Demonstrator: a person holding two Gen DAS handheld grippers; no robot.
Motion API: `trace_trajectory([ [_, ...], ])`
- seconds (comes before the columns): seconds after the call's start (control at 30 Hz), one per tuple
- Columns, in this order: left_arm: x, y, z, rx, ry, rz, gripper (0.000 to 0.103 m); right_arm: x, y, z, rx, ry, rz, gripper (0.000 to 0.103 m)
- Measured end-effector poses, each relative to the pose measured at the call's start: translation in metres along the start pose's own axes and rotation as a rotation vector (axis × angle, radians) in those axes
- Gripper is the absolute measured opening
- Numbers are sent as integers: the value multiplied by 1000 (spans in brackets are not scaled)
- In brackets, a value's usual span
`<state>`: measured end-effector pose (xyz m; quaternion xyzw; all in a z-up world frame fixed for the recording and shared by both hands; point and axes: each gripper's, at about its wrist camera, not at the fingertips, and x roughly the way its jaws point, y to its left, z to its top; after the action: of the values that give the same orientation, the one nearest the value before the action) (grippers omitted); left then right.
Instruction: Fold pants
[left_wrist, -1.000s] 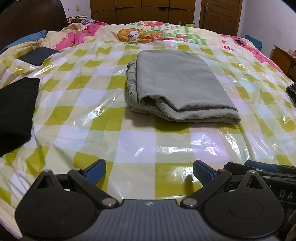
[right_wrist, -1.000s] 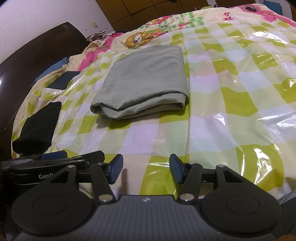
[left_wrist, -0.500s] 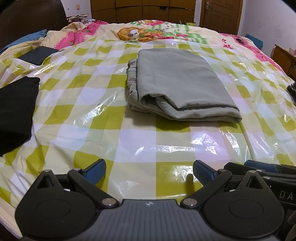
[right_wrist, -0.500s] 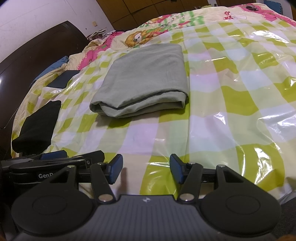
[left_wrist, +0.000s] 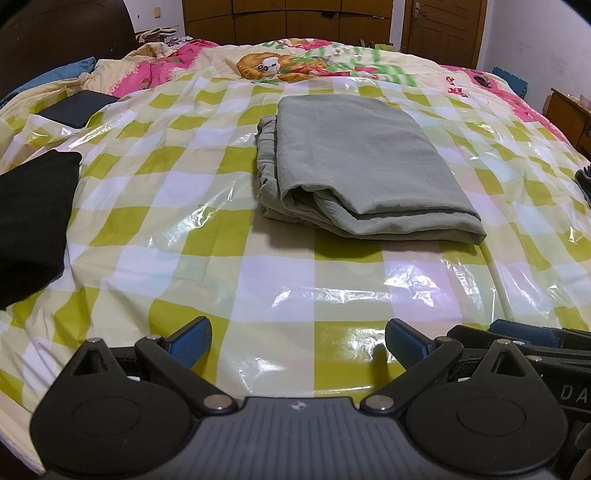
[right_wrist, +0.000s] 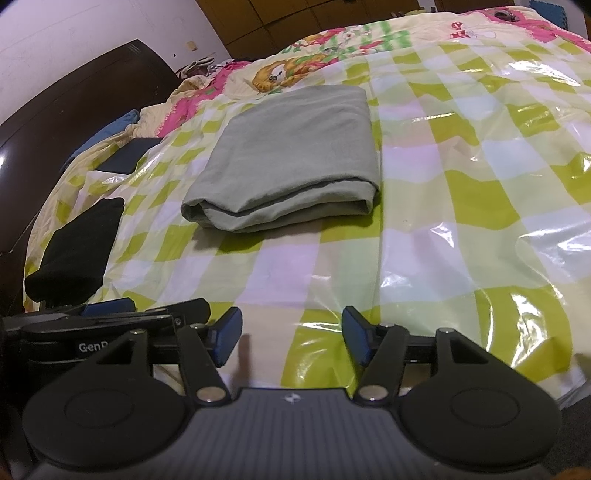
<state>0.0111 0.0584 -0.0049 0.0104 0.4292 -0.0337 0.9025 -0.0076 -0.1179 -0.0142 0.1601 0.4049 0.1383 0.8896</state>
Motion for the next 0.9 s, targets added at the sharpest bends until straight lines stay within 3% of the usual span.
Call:
trace_trajectory([
  [0.4, 0, -1, 0, 2, 0, 5, 103, -1, -1, 1, -9, -7, 9, 64],
  [0.67, -2, 3, 1, -23, -8, 11, 103, -10, 2, 3, -29, -71, -33, 66],
  [0.9, -3, 4, 1, -12, -10, 15, 103, -9, 2, 4, -47, -69, -55, 66],
])
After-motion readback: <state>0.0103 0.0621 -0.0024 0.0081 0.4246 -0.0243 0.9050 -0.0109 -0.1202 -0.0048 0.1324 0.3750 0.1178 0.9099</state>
